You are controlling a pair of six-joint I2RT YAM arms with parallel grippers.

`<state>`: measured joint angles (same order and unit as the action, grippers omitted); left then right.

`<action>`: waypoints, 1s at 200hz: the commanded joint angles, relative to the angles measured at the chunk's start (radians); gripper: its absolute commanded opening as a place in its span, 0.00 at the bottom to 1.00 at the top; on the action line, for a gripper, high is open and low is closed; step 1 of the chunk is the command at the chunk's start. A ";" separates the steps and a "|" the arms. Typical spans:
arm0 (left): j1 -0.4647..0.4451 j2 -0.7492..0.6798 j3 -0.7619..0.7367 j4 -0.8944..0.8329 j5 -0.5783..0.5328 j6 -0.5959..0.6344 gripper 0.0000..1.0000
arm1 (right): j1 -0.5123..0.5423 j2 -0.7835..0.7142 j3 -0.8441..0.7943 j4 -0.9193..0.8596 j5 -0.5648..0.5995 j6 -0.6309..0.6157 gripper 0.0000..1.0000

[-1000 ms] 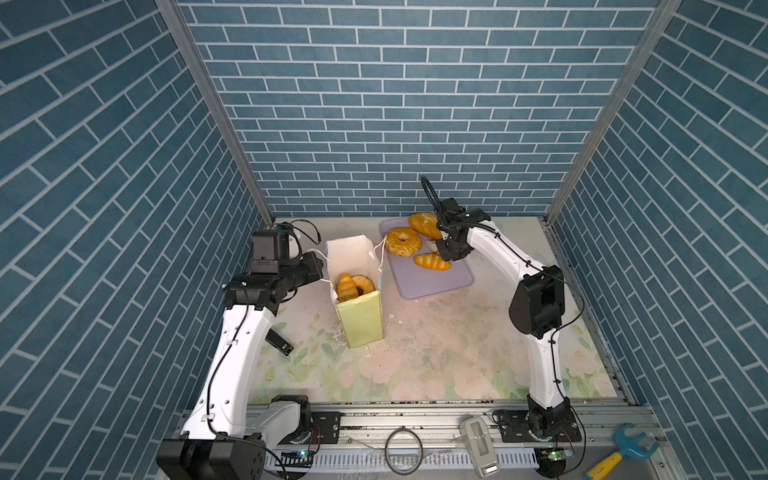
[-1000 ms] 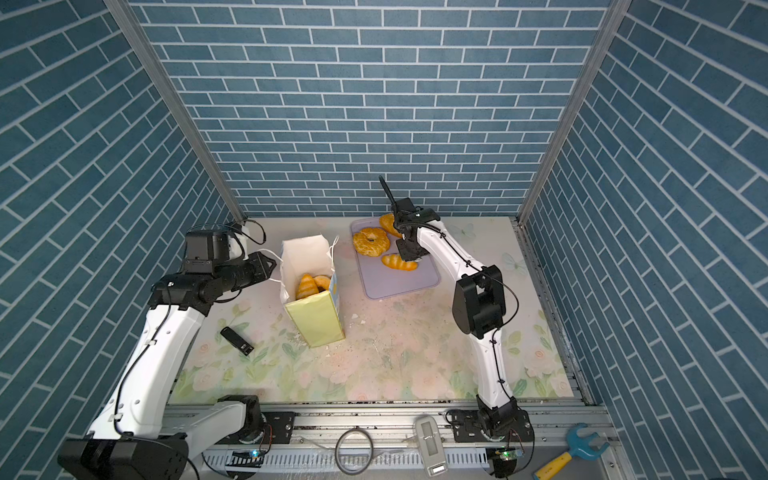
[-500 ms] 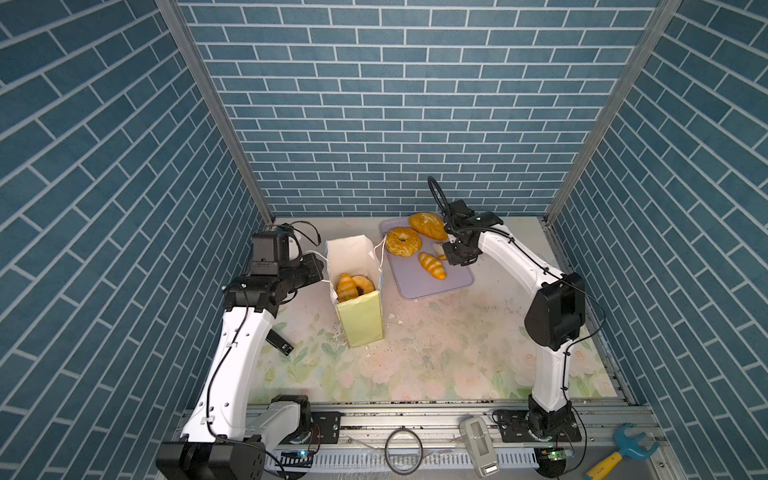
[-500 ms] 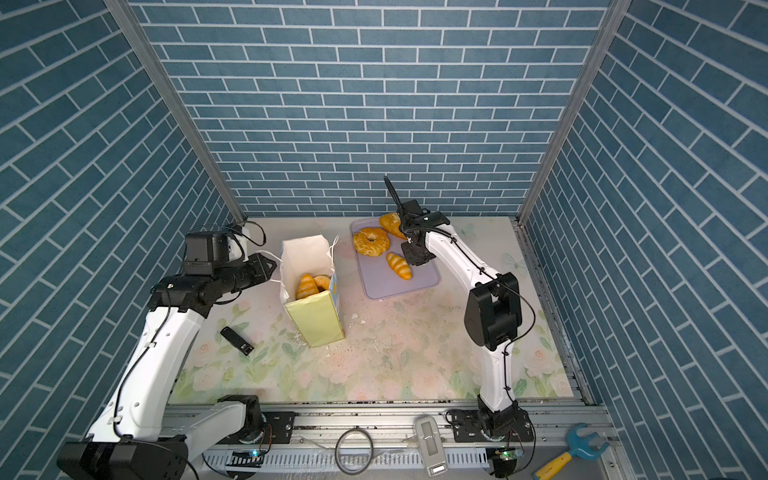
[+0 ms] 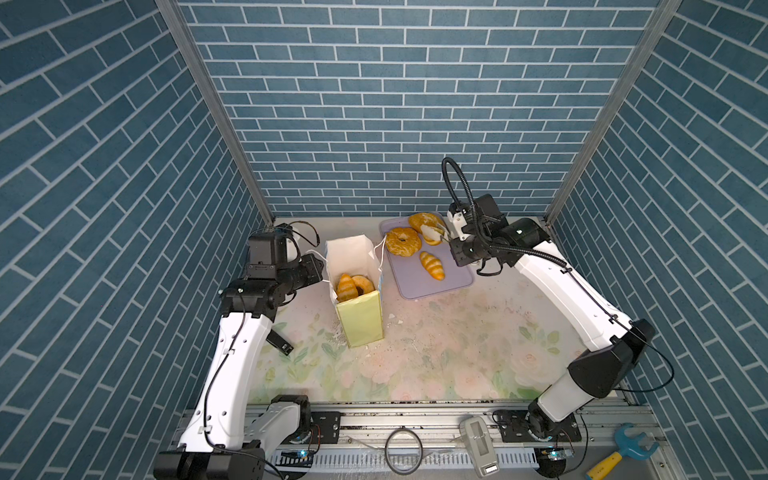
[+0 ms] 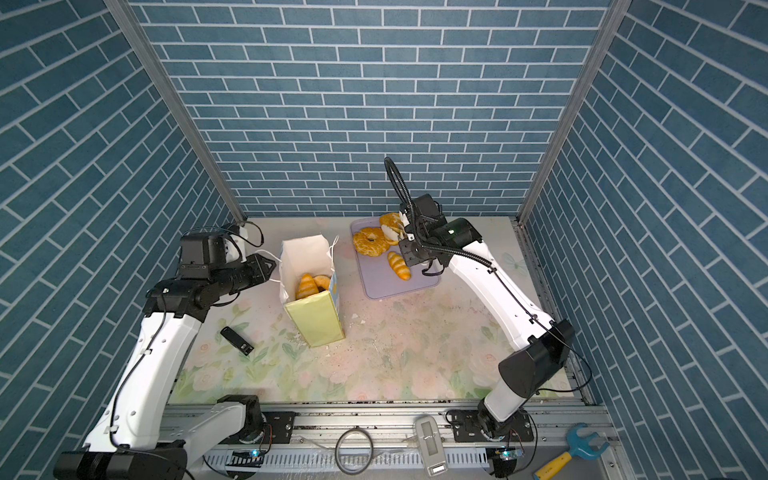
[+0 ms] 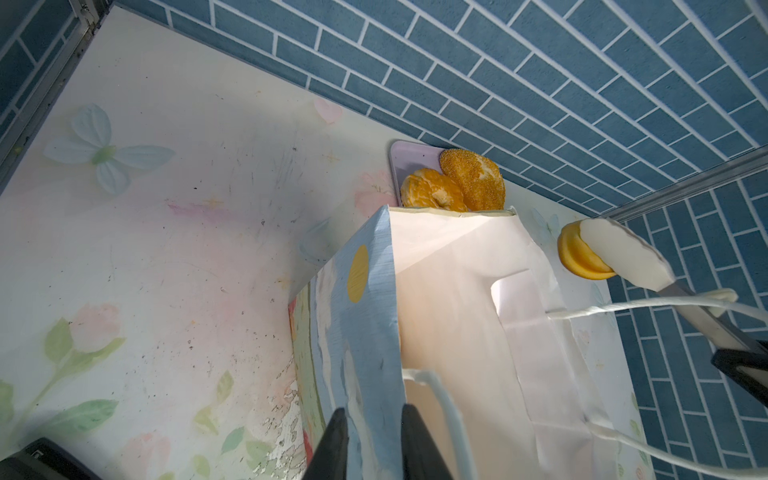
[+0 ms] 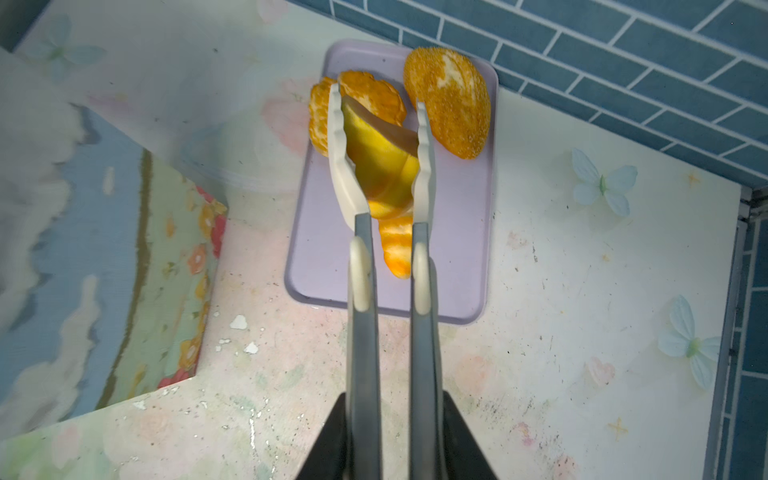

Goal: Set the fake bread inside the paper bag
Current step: 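Carry the yellow bun over the bag and release it inside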

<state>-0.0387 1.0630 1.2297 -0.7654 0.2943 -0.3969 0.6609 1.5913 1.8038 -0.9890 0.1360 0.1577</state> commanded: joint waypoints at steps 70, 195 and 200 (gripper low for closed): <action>-0.007 -0.050 -0.027 0.011 0.009 -0.016 0.25 | 0.163 -0.040 0.372 -0.113 0.026 -0.117 0.25; -0.007 -0.067 -0.018 -0.003 0.008 -0.017 0.20 | 0.443 0.206 0.614 -0.237 -0.017 -0.276 0.25; -0.007 -0.067 -0.018 -0.002 0.008 -0.016 0.19 | 0.447 0.215 0.615 -0.245 -0.012 -0.278 0.25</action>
<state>-0.0425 1.0134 1.2110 -0.7650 0.2977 -0.4122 1.0821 1.7824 2.3745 -1.1904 0.1249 -0.0612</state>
